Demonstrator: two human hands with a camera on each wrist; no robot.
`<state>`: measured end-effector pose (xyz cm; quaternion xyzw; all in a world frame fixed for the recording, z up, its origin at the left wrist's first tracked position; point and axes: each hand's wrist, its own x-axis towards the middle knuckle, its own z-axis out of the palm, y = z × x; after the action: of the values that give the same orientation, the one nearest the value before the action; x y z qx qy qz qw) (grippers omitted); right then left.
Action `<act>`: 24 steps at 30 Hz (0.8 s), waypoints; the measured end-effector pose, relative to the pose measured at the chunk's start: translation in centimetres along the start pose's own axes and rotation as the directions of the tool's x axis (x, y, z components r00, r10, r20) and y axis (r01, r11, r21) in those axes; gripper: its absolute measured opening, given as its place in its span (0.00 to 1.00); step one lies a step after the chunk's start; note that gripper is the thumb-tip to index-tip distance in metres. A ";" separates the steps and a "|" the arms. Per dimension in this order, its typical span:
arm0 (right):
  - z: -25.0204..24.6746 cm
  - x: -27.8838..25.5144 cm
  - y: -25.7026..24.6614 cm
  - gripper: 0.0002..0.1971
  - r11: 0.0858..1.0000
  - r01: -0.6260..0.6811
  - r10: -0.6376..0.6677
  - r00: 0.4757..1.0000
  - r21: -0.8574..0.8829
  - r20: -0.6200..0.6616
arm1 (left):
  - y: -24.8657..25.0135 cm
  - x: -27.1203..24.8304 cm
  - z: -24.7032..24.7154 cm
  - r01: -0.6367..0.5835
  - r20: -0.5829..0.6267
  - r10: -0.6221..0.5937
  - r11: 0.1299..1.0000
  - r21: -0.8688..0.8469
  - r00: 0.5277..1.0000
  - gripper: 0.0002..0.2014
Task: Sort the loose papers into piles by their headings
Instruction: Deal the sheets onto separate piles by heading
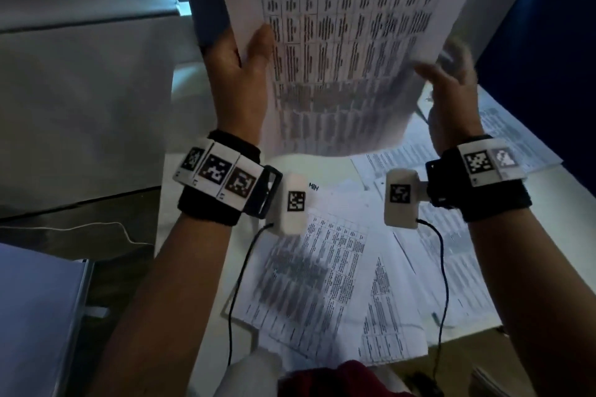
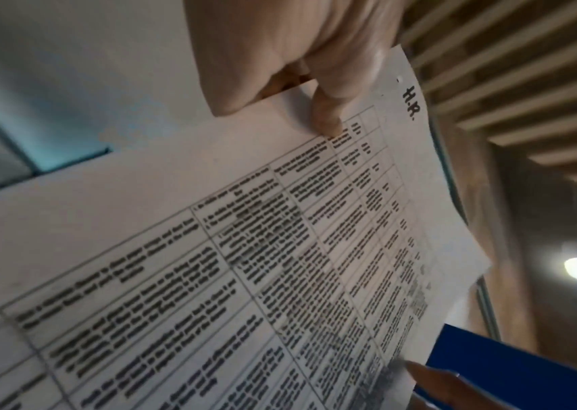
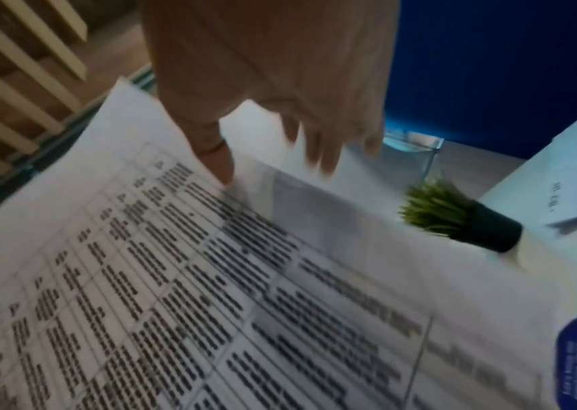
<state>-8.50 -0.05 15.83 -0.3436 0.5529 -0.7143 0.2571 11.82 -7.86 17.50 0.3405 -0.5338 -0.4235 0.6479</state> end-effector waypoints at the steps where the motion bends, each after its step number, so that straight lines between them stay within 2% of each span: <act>1: -1.0 0.0 0.1 0.20 1.000 -0.015 0.016 0.999 -0.018 0.046 | -0.6 -0.4 1.0 0.053 0.007 -0.053 0.998 -0.034 0.999 0.10; 3: -3.4 0.1 0.8 0.10 0.990 -0.030 0.036 0.998 -0.135 0.041 | -2.2 -1.8 3.2 0.203 0.044 -0.202 0.979 -0.018 0.978 0.08; 4: -4.7 0.0 1.4 0.08 0.978 -0.038 0.041 0.999 -0.206 0.012 | -3.3 -2.8 4.4 0.270 0.047 -0.273 0.961 0.060 0.961 0.10; 6: -7.8 0.1 2.9 0.06 0.928 -0.063 0.046 0.997 -0.366 -0.057 | -5.7 -5.0 6.5 0.364 0.058 -0.388 0.899 0.244 0.920 0.13; 8: -11.3 0.3 4.8 0.09 0.811 -0.106 0.061 0.993 -0.576 -0.096 | -8.1 -7.4 8.1 0.418 0.112 -0.498 0.814 0.404 0.860 0.13; 11: -16.1 -0.4 7.2 0.14 0.608 -0.210 0.175 0.976 -0.765 -0.129 | -11.2 -11.2 9.8 0.422 0.169 -0.630 0.671 0.610 0.758 0.09; 13: -18.7 -1.0 8.4 0.12 0.520 -0.279 0.251 0.953 -0.807 -0.168 | -12.9 -13.5 10.8 0.423 0.182 -0.700 0.594 0.684 0.690 0.08; 16: -21.7 -1.6 10.8 0.09 0.391 -0.371 0.316 0.914 -0.842 -0.256 | -14.4 -16.4 12.1 0.383 0.246 -0.810 0.490 0.783 0.533 0.22; 17: -22.5 -1.9 11.7 0.09 0.356 -0.395 0.336 0.900 -0.847 -0.278 | -14.9 -17.3 12.4 0.342 0.261 -0.827 0.464 0.817 0.497 0.25; 19: -23.5 -2.4 12.8 0.09 0.304 -0.411 0.373 0.882 -0.859 -0.290 | -15.8 -18.7 12.7 0.255 0.263 -0.836 0.421 0.871 0.481 0.30; 22: -24.1 -2.8 14.1 0.12 0.254 -0.445 0.407 0.855 -0.859 -0.323 | -16.9 -19.9 12.9 0.192 0.237 -0.818 0.385 0.903 0.524 0.33; 24: -23.8 -3.0 14.9 0.14 0.176 -0.484 0.398 0.832 -0.857 -0.388 | -17.1 -20.3 12.8 0.181 0.211 -0.814 0.357 0.916 0.541 0.31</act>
<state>-25.26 12.94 -2.84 -0.2248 0.9418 -0.1687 0.1846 -5.34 3.79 -3.43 0.5836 -0.7040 -0.4048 0.0034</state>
